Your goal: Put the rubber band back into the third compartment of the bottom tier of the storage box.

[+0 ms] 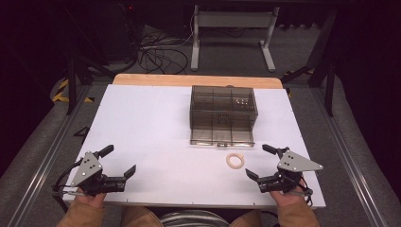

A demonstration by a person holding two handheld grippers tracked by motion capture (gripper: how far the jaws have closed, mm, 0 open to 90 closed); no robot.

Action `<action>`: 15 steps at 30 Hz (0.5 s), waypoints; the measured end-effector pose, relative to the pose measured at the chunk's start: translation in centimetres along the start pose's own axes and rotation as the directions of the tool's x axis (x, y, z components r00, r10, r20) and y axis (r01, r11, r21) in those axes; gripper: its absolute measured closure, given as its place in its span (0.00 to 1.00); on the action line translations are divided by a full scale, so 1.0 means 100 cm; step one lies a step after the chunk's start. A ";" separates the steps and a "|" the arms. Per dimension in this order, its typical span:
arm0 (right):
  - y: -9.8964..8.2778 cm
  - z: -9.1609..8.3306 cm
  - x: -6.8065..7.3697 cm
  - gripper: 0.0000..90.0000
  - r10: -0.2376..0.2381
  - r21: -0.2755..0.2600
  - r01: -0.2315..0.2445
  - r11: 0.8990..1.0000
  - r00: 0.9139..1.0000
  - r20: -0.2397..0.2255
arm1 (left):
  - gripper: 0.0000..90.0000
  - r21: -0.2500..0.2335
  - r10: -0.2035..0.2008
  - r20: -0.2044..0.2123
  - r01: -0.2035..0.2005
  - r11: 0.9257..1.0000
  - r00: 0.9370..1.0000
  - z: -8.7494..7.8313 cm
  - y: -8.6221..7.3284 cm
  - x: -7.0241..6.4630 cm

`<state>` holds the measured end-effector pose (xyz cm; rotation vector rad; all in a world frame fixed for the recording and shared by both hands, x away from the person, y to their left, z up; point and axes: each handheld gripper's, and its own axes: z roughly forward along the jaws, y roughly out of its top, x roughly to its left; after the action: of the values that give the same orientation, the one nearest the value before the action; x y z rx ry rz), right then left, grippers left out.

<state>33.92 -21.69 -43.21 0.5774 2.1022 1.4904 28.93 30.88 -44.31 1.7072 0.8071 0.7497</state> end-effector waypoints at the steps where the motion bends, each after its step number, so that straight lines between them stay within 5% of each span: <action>1: 0.000 0.001 0.000 0.03 -0.002 0.005 0.002 1.000 1.000 0.001 | 0.01 0.000 0.002 -0.001 -0.002 1.000 1.000 0.000 0.000 0.000; 15: 0.001 0.001 0.000 0.04 0.000 0.020 0.000 1.000 1.000 -0.004 | 0.02 0.002 0.010 -0.014 -0.010 1.000 1.000 -0.001 0.001 -0.001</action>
<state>33.95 -21.56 -43.16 0.5824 2.1224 1.4726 28.80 30.89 -44.23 1.7106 0.8101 0.7688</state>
